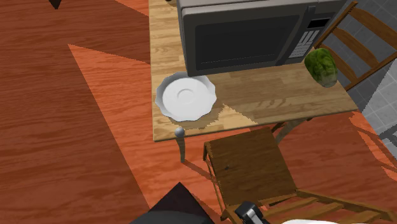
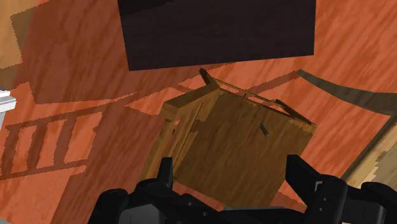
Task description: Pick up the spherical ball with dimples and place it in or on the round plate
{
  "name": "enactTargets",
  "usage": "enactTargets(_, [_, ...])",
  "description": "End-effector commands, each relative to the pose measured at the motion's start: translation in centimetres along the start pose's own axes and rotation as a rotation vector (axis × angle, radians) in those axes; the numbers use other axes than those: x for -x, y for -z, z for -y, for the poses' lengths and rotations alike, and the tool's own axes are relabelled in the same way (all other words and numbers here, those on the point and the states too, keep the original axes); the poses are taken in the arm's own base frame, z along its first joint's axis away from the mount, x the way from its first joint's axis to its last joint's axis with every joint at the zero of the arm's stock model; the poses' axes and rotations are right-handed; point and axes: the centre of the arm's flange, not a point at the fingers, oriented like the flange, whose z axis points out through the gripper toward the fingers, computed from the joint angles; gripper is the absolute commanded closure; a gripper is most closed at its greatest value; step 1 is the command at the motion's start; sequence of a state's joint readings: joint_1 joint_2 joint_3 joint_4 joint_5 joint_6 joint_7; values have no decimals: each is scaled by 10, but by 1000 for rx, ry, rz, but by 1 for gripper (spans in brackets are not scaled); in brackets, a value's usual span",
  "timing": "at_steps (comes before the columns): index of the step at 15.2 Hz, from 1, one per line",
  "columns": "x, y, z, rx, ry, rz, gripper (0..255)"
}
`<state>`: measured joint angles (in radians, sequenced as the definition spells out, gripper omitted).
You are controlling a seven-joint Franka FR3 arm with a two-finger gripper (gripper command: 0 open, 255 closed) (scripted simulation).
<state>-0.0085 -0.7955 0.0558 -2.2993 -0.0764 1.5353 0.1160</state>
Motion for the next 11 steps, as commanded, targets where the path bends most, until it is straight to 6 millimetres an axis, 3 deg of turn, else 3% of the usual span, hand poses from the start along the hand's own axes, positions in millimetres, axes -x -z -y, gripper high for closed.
enactTargets(1, [0, 0, 0, 0, 0, 0, 0])
enactTargets(11, [-10, -55, 119, 9, 126, -60, 0])
